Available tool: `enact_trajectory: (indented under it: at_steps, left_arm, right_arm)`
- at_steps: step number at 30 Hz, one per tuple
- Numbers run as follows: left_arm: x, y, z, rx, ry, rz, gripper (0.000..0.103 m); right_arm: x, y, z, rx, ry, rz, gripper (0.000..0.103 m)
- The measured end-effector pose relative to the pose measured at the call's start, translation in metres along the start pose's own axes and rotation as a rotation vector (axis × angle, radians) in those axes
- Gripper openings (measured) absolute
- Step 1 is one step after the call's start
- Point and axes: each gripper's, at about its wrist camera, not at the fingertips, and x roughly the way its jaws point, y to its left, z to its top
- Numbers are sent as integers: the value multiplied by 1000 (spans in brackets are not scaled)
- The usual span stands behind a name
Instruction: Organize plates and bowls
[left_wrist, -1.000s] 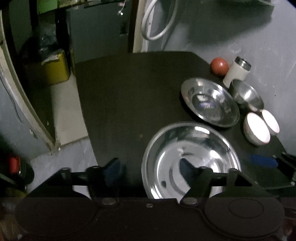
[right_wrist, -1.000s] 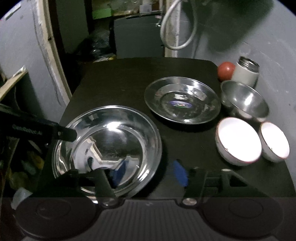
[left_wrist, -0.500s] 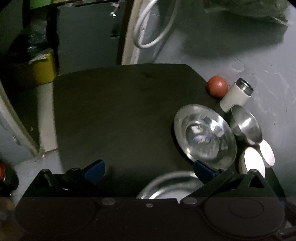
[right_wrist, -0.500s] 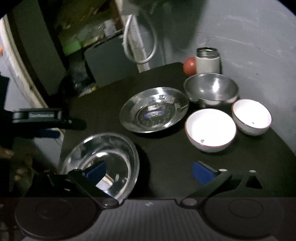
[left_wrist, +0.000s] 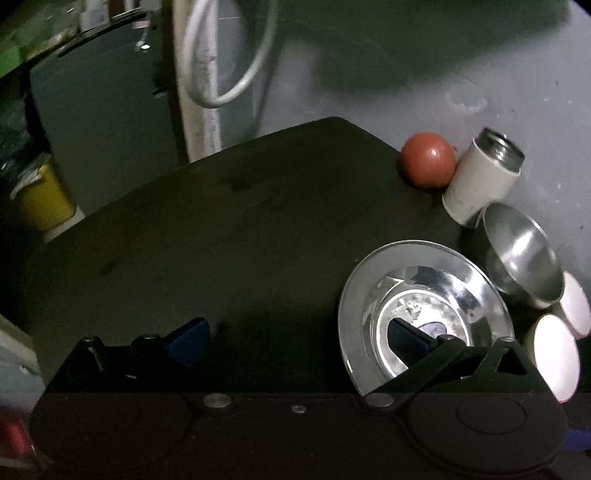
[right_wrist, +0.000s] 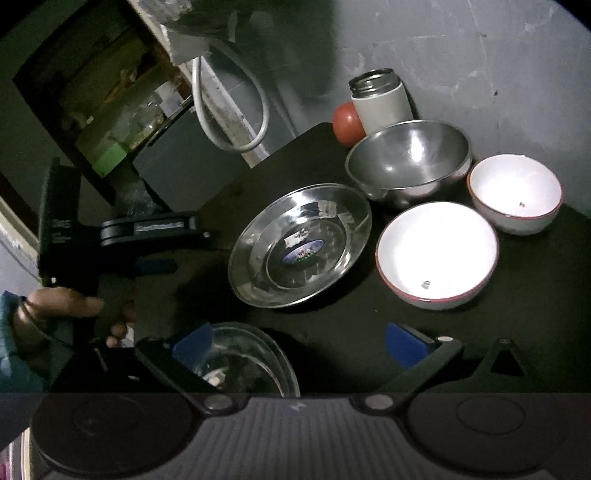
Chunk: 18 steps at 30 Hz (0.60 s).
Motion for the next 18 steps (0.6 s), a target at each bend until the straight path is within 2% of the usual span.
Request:
enact_trajectory:
  at_steps: [4,10,18]
  left_arm:
    - [12,-5,6,57,15,4,102]
    - [20,-12,9,79,17,-7,97]
    - [22,-17,11,87,16,-13,85]
  right_arm:
    - [9,0,1,52,-7,-5,102]
    - [24,2,1,86,-20,-67,83]
    - [31,0,4,134,-30,-104,71]
